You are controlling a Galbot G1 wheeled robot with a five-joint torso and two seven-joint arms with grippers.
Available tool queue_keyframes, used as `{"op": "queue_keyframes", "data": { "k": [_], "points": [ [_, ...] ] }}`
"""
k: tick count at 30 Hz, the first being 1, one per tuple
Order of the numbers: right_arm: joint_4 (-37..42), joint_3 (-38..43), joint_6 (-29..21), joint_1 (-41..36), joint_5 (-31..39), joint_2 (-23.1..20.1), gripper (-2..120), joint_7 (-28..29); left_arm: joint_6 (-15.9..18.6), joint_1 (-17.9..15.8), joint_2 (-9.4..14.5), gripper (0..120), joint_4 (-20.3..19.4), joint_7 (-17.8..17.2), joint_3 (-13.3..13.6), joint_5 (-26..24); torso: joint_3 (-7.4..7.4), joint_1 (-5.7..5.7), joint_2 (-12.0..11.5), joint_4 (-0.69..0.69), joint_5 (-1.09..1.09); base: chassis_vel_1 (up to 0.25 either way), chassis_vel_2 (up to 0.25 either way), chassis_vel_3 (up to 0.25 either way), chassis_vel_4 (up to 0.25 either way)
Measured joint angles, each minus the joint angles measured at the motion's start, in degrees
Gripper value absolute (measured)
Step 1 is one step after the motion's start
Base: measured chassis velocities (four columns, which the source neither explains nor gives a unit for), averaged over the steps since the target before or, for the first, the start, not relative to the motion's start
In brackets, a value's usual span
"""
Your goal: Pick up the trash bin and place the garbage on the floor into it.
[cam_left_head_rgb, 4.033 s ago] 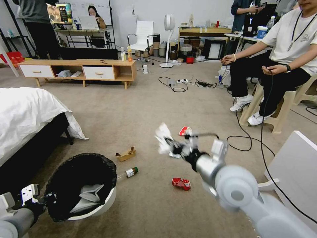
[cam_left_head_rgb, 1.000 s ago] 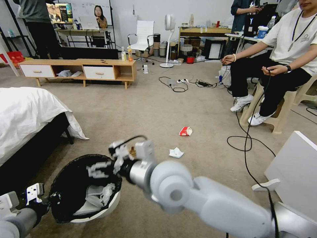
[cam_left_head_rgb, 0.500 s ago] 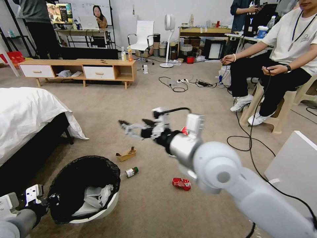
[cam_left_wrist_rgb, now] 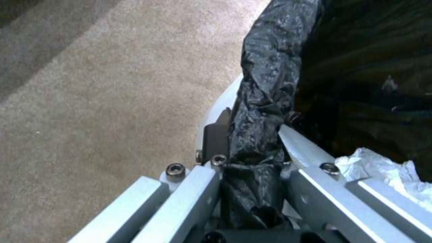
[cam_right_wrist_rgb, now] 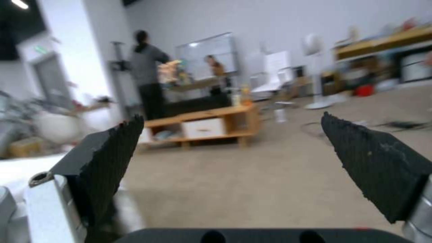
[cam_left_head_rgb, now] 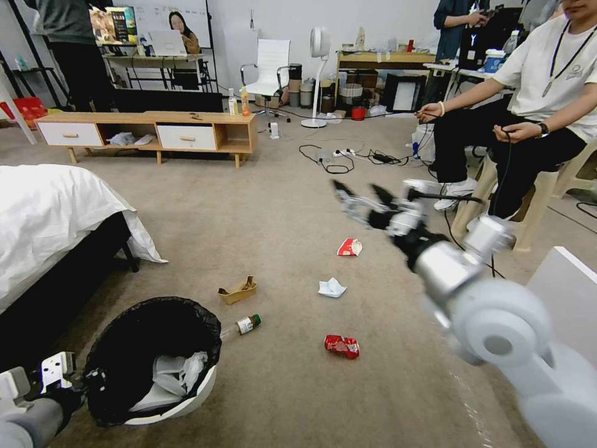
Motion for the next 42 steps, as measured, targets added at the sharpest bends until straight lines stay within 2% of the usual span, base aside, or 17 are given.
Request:
{"op": "queue_keyframes", "data": {
  "k": [2, 6, 8, 9, 11, 14, 16, 17, 23, 27, 30, 42],
  "points": [
    [1.4, 4.7, 1.5, -6.7, -4.4, -0.2, 100, -0.8, 0.0, 0.0, -0.2, 1, -0.4, 0.0, -0.3, -0.1, 0.00, -0.01, 0.0, -0.01, -0.01, 0.000, 0.000, 0.000, 0.000],
    [1.6, 7.8, 2.6, -10.9, -9.2, 0.5, 100, -1.7, 0.0, 0.3, -0.5, 1, -0.6, -0.1, -0.6, -0.1, 0.00, 0.00, 0.0, 0.01, 0.00, 0.000, 0.000, 0.000, 0.000],
    [1.9, 10.5, 3.8, -15.0, -15.1, 1.2, 100, -2.5, 0.0, 0.7, -0.9, 1, -0.7, 0.0, -1.0, 0.0, 0.00, 0.00, 0.0, 0.05, -0.02, 0.000, 0.000, 0.000, 0.000],
    [1.9, 10.5, 3.8, -15.0, -15.1, 1.2, 100, -2.5, 0.0, 0.7, -0.9, 1, -0.7, 0.0, -1.0, 0.0, 0.00, 0.00, 0.0, 0.05, -0.02, 0.000, 0.000, 0.000, 0.000],
    [2.1, 11.5, 5.0, -19.4, -20.8, 2.2, 100, -3.0, 0.0, 1.0, -1.2, 1, -1.0, 0.2, -1.4, 0.1, 0.00, 0.00, 0.0, 0.00, -0.01, 0.000, 0.000, 0.000, 0.000],
    [1.9, 11.3, 6.6, -22.0, -25.0, 3.6, 100, -3.1, 0.0, 1.3, -1.7, 1, -1.4, 0.4, -1.9, 0.2, 0.00, -0.01, 0.0, -0.02, -0.02, 0.000, 0.000, 0.000, 0.000],
    [1.5, 10.8, 7.0, -22.9, -26.2, 4.3, 100, -3.1, 0.0, 1.8, -2.1, 1, -1.9, 0.8, -2.3, 0.4, 0.00, 0.00, 0.0, -0.01, -0.01, 0.000, 0.000, 0.000, 0.000],
    [1.1, 10.2, 7.4, -23.3, -27.3, 5.2, 100, -3.2, 0.0, 2.3, -2.7, 1, -2.6, 1.0, -2.8, 0.7, 0.00, -0.01, 0.0, 0.06, -0.01, 0.000, 0.000, 0.000, 0.000],
    [0.5, 10.4, 9.0, -25.3, -30.5, 6.9, 100, -3.9, 0.0, 2.9, -3.6, 1, -3.7, 1.2, -3.0, 0.8, 0.00, -0.01, 0.0, 0.01, -0.01, 0.000, 0.000, 0.000, 0.000],
    [0.0, 10.8, 11.5, -28.6, -37.4, 8.7, 100, -3.8, 0.0, 3.3, -4.2, 1, -4.3, 1.5, -2.8, 1.2, 0.00, 0.00, 0.0, 0.01, -0.02, 0.000, 0.000, 0.000, 0.000],
    [0.0, 11.0, 12.0, -29.7, -39.7, 9.9, 100, -3.8, 0.0, 3.5, -4.6, 1, -4.5, 1.7, -2.9, 1.5, 0.00, 0.00, 0.0, 0.00, -0.01, 0.000, 0.000, 0.000, 0.000],
    [-0.8, 10.7, 12.9, -31.1, -42.1, 12.7, 100, -3.9, 0.0, 3.9, -5.1, 1, -4.7, 2.2, -3.1, 2.2, 0.00, -0.01, 0.0, 0.02, -0.01, 0.000, 0.000, 0.000, 0.000]
  ]
}}
